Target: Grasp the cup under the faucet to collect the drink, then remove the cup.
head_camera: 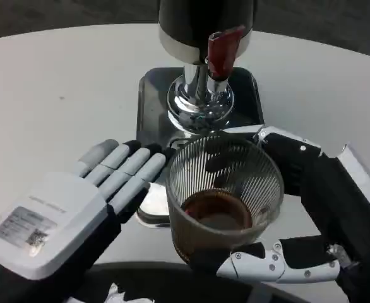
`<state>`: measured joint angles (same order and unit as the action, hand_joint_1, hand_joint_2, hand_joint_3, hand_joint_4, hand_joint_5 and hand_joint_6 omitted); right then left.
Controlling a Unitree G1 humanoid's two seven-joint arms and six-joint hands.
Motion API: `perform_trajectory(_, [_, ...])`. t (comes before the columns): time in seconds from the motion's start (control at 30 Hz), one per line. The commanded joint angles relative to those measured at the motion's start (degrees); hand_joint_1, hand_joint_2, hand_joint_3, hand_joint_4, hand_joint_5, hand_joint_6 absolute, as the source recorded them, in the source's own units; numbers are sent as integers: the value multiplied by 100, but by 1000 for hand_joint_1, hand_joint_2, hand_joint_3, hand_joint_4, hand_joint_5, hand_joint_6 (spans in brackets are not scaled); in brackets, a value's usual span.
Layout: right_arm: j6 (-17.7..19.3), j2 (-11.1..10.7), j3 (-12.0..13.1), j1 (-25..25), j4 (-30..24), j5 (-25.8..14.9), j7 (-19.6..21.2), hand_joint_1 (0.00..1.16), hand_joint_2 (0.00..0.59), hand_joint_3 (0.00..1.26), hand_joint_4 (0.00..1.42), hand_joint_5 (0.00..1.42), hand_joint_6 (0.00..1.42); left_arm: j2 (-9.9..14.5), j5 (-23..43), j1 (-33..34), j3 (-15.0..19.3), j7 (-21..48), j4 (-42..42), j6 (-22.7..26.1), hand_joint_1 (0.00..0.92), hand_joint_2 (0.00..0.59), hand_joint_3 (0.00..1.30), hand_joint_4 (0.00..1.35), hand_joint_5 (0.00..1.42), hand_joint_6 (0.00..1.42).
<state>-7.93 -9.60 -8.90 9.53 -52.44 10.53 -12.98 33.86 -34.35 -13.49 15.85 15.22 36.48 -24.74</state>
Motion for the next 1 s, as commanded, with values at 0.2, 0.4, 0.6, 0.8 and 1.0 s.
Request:
perform_trajectory(0.2, [291,-57,200,356,-374,-306,7,1106,156,719,889,933,1283,45,-59,20,-312,242,236,0,0,0,0,0,0,0])
perform_trajectory(0.4, [472,-53,195,502,-374,-300,34,1104,156,719,889,941,1294,39,-168,95,-410,335,192,70,0,0,0,0,0,0])
perform_trajectory(0.6, [625,-74,206,566,-361,-274,25,1103,156,719,889,943,1300,5,-207,225,-466,338,143,154,0,0,0,0,0,0])
perform_trajectory(0.8, [621,-78,175,597,-370,-273,24,1103,156,719,889,944,1302,-10,-236,229,-525,333,128,206,0,0,0,0,0,0])
perform_trajectory(1.0, [576,-67,114,558,-393,-250,33,1102,156,719,898,949,1302,4,-219,184,-476,324,130,282,0,0,0,0,0,0])
